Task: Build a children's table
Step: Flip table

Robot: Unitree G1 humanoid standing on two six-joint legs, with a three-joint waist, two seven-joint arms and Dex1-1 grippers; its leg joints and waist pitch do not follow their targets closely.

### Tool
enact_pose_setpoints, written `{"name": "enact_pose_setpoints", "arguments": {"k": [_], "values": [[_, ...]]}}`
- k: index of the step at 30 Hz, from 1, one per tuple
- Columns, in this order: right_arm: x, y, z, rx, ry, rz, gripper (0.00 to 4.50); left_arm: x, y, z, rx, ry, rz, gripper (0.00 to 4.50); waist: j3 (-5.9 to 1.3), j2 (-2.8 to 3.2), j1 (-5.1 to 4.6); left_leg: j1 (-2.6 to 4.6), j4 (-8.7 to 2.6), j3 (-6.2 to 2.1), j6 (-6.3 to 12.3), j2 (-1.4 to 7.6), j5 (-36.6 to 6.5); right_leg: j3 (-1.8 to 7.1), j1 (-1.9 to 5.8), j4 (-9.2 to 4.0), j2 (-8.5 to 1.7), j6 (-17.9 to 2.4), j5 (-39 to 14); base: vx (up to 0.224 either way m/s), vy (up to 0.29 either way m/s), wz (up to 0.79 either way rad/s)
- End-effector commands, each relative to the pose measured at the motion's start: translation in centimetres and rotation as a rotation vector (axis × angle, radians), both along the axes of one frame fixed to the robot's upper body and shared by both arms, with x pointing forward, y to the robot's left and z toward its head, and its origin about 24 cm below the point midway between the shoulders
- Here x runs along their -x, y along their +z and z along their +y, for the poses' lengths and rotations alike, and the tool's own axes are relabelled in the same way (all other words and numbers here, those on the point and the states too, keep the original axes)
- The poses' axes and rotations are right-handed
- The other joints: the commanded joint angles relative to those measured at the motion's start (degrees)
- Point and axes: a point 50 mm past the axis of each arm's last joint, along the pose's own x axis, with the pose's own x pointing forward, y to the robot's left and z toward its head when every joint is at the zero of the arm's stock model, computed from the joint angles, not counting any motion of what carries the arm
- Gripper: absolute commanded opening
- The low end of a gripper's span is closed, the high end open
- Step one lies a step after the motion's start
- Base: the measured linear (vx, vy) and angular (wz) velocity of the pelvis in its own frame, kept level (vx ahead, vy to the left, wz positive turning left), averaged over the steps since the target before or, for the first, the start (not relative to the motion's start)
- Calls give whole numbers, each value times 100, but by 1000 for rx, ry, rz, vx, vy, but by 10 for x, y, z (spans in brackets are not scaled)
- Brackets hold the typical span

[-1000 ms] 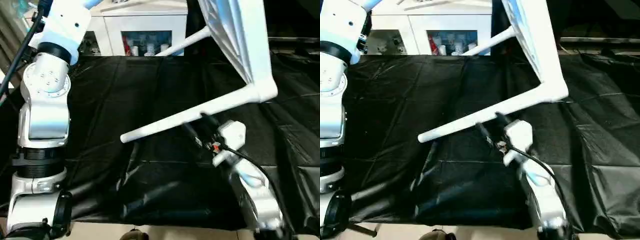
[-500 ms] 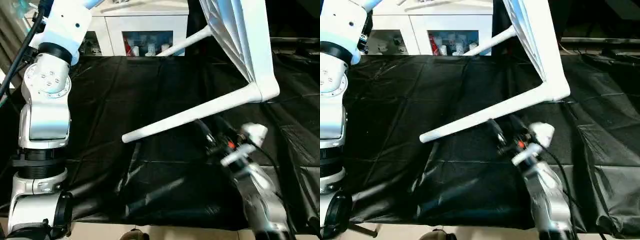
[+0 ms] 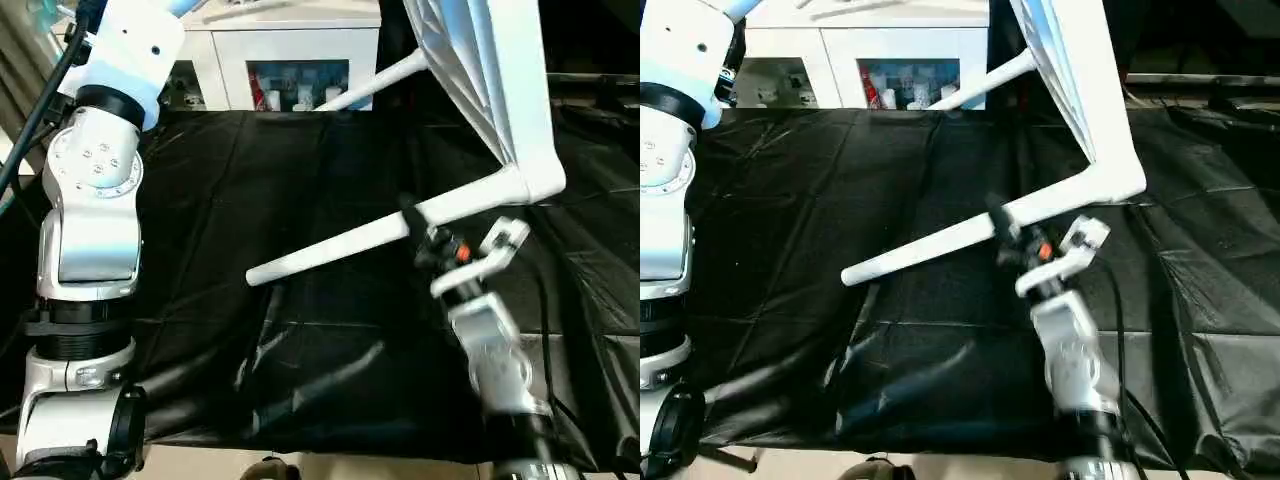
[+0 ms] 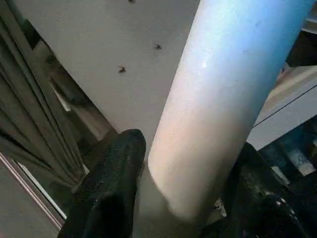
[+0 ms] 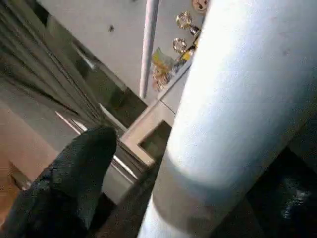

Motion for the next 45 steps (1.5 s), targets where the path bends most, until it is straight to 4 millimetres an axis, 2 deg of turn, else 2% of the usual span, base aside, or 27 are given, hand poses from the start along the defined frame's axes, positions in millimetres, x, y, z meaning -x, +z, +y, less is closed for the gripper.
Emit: {"name": "enact_pose_setpoints", "arguments": {"k": [1,2,3,6,11,12,14,16,18,21,24,26,32,34,40,45], "values": [[-2,5,7,-39,45,-22,371,10,9,-2,120,-62,-75,206,-603,-193,3,313,-176,-244,1355,381,1652,165,302,-56,-340,-1381,1455,0,0,0],[-2,5,7,-39,45,-22,366,10,9,-2,120,-62,-75,206,-591,-192,3,299,-171,-241,1376,377,1657,163,292,-58,-345,-1387,1431,0,0,0],[-1,5,9,-46,68,-28,357,11,9,-2,120,-61,-75,206,-588,-222,4,296,-170,-235,1374,375,1614,163,290,-59,-347,-1387,1391,0,0,0],[-1,6,11,-71,77,-34,324,11,9,-1,120,-59,-74,206,-575,-215,15,280,-179,-231,1321,377,1355,171,296,-72,-379,-1381,1160,0,0,0],[-2,6,12,-54,84,-41,289,11,9,-2,121,-61,-79,206,-585,-214,16,289,-165,-233,1345,371,1483,163,290,-52,-362,-1374,1248,0,0,0],[-2,6,12,-56,80,-40,282,11,9,-3,122,-63,-81,206,-587,-189,16,291,-161,-235,1352,371,1517,164,285,-49,-360,-1373,1278,0,0,0],[-3,6,12,-56,74,-38,272,11,9,-4,123,-67,-84,206,-590,-204,13,295,-157,-233,1362,369,1547,162,284,-46,-354,-1380,1313,0,0,0],[-4,5,11,-56,64,-35,242,12,10,-6,124,-77,-94,206,-589,-197,14,290,-158,-233,1358,369,1517,162,288,-50,-359,-1381,1286,0,0,0],[-5,5,10,-55,60,-33,242,13,10,-7,124,-83,-100,206,-583,-201,11,283,-162,-232,1344,370,1467,163,291,-58,-365,-1390,1234,0,0,0],[-8,3,10,-45,49,-19,202,15,12,-10,123,-106,-123,206,-584,-197,11,287,-163,-236,1319,376,1429,162,292,-58,-363,-1383,1173,0,0,0],[-9,2,11,-41,47,-14,186,16,13,-11,123,-117,-135,206,-581,-202,3,278,-163,-233,1339,374,1412,164,294,-59,-367,-1396,1190,0,0,0],[-11,0,12,-32,41,-3,181,19,15,-16,115,-153,-163,206,-580,-217,0,275,-163,-233,1336,377,1391,163,296,-59,-369,-1395,1158,0,0,0],[-15,-4,15,-21,21,15,181,31,26,-30,82,-255,-266,206,-572,-210,-16,277,-172,-235,1302,389,1257,161,285,-71,-374,-1389,972,0,0,0],[-16,-5,15,-18,19,19,180,33,28,-33,80,-277,-286,206,-569,-228,-29,278,-170,-231,1313,391,1263,162,278,-68,-369,-1400,972,0,0,0],[-19,-7,16,-14,15,25,180,34,30,-36,79,-298,-303,206,-564,-221,-42,264,-161,-230,1286,387,1203,167,275,-60,-378,-1422,959,0,0,0],[-24,-12,19,6,11,47,180,37,41,-44,64,-347,-336,206,-546,-224,-78,239,-171,-228,1238,382,1025,169,285,-80,-394,-1459,802,0,0,0]]}}
